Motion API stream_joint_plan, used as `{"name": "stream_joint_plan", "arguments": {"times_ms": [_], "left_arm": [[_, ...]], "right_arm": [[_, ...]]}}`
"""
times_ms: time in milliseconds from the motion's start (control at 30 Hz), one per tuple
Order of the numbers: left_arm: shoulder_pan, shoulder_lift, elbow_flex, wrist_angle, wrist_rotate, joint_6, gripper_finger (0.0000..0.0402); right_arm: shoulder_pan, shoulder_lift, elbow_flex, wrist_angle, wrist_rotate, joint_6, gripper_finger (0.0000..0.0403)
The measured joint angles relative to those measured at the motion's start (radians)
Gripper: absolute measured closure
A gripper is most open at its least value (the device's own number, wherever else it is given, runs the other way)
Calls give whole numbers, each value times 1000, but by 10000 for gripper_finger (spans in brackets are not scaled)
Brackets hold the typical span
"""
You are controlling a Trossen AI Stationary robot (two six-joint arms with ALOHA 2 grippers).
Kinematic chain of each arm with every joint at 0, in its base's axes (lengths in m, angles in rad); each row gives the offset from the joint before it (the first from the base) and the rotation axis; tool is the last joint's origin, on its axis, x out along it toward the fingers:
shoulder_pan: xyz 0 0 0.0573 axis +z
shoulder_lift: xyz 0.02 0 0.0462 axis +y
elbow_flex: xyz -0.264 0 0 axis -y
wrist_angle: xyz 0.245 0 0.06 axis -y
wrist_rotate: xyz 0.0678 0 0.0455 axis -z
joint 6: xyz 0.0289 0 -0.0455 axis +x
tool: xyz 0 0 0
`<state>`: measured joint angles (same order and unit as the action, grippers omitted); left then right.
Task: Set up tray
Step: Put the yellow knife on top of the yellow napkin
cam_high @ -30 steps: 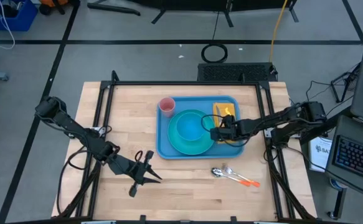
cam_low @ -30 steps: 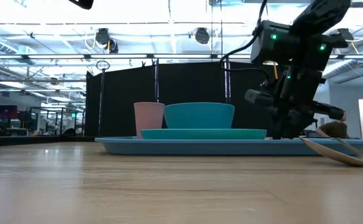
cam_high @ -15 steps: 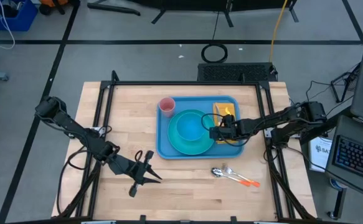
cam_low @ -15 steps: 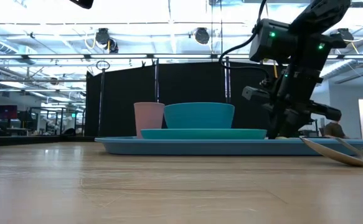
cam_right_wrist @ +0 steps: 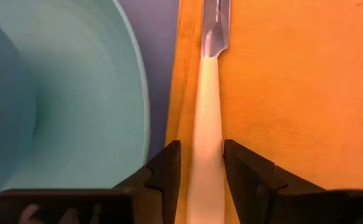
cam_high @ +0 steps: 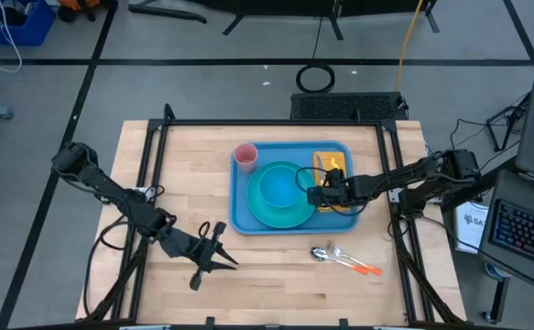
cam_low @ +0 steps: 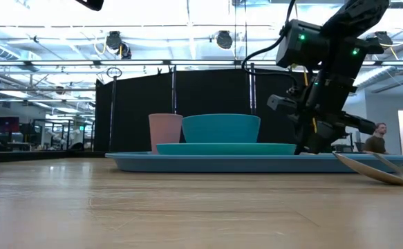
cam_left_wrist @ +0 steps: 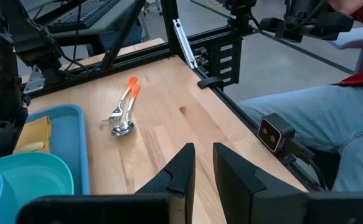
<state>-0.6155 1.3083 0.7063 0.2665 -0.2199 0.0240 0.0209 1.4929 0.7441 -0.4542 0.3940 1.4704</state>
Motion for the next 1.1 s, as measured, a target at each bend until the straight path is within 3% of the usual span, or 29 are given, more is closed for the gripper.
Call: {"name": "stream_joint_plan", "arguments": {"times_ms": [367,1100], "left_arm": [[0,0,0,-3,0,4,339],[0,0,0,-9,0,0,339]], "right_arm": [[0,0,0,6,-23,-148,315],[1,0,0,18,-31,-158,316]]}}
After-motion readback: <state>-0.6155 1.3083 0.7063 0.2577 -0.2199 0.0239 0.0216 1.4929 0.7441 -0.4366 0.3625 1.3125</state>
